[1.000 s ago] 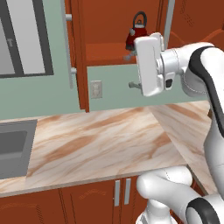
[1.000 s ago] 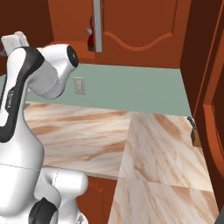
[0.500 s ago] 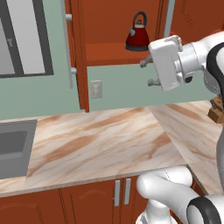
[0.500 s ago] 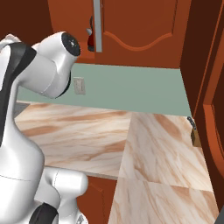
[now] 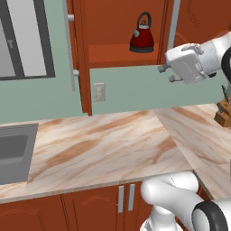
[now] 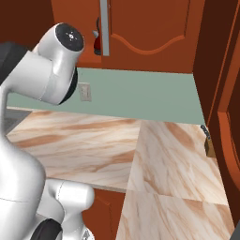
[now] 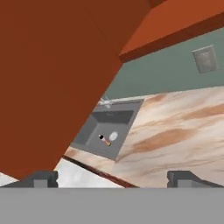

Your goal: Open the cabinet, pick the kettle from the cabinet, and place it in the sink.

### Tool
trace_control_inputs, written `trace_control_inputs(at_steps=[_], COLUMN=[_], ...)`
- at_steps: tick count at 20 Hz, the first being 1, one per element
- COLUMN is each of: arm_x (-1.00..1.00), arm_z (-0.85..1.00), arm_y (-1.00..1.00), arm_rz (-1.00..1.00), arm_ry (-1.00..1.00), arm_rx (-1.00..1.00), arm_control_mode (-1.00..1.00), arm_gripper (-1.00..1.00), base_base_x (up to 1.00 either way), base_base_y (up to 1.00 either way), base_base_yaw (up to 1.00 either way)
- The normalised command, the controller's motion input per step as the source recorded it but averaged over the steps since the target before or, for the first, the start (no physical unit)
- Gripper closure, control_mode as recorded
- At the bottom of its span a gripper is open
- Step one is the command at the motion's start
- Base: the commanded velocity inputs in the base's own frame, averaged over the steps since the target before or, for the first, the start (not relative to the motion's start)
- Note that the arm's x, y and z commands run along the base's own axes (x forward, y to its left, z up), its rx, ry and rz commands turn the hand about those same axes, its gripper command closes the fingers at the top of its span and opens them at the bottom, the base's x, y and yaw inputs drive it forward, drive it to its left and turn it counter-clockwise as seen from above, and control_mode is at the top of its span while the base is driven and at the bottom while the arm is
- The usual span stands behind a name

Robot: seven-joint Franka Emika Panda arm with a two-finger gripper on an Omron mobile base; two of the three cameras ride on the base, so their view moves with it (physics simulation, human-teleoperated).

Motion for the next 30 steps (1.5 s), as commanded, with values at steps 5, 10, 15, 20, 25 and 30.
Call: trace_control_inputs(at_steps=[5, 10, 15, 20, 25, 30], arm_x=[0.03, 0.14, 0.21, 0.27, 0.37, 0.39], arm_z=[0.0, 0.0, 0.04, 0.06, 0.08, 0.11], arm_y=[-0.34, -0.32, -0.31, -0.27, -0.27, -0.28], arm_rz=[-0.14, -0.22, -0.24, -0.29, -0.23, -0.08], arm_ry=[-0.33, -0.22, -0.12, -0.05, -0.02, -0.05], arm_rx=[-0.17, -0.15, -0.08, 0.0, 0.0, 0.0], arm_control_mode=[-1.0, -1.0, -1.0, -1.0, -1.0, -1.0], arm_gripper=[-1.0, -1.0, -1.0, -1.0, -1.0, -1.0], base_base_x=[0.0, 0.0, 0.0, 0.0, 0.0, 0.0], base_base_y=[0.0, 0.0, 0.0, 0.0, 0.0, 0.0], base_base_yaw=[0.0, 0.0, 0.0, 0.0, 0.0, 0.0])
